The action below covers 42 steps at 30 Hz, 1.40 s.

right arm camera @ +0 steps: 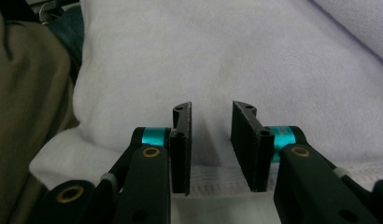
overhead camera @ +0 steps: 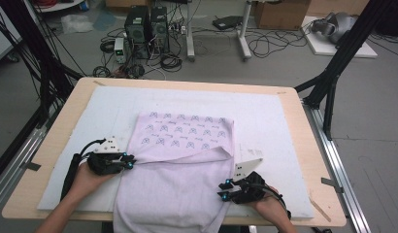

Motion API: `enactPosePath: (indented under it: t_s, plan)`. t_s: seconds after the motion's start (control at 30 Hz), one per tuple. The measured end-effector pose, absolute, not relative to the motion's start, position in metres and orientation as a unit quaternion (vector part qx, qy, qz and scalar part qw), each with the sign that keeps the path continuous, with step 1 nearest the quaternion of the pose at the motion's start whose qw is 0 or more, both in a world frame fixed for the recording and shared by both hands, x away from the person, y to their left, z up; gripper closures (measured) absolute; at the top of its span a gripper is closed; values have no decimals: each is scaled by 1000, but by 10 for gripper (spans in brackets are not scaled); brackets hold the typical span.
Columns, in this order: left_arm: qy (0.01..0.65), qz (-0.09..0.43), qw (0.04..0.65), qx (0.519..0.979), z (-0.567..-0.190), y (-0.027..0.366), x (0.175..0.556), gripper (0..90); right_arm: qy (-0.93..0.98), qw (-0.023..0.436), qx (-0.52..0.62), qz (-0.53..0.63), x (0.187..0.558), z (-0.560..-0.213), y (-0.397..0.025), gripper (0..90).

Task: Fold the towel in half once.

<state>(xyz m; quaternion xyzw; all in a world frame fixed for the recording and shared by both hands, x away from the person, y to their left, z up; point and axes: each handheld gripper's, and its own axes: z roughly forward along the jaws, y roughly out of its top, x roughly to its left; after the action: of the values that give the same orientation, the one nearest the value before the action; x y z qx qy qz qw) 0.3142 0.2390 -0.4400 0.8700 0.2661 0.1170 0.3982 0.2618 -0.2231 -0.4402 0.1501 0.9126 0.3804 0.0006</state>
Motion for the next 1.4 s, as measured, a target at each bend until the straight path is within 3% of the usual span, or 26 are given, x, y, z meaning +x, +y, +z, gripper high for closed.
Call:
enactPosePath:
  t_s: [0.27,0.43,0.6,0.73,0.93,1.0,1.07,1.13,1.4]
  plan:
    - [256,107,401,873,-435,239,301,501,918,-8,155,364,252,-436,-252,727]
    - [254,110,404,872,-432,241,300,476,916,1,159,368,260,-424,-252,649]
    - [255,116,394,875,-435,238,307,486,894,43,213,391,292,-414,-249,568]
    - [256,116,387,878,-439,234,314,538,879,81,252,397,320,-413,-247,446]
    - [250,120,387,879,-437,228,318,782,867,73,273,410,350,-421,-236,409]
    - [250,125,389,878,-434,228,318,861,868,53,270,413,357,-427,-231,461]
    - [252,127,399,872,-428,228,316,894,872,18,254,417,359,-432,-230,700]
    - [250,130,405,870,-422,229,313,896,875,5,244,418,358,-433,-231,845]
    - [234,137,412,870,-412,237,297,897,872,29,214,439,328,-408,-242,872]
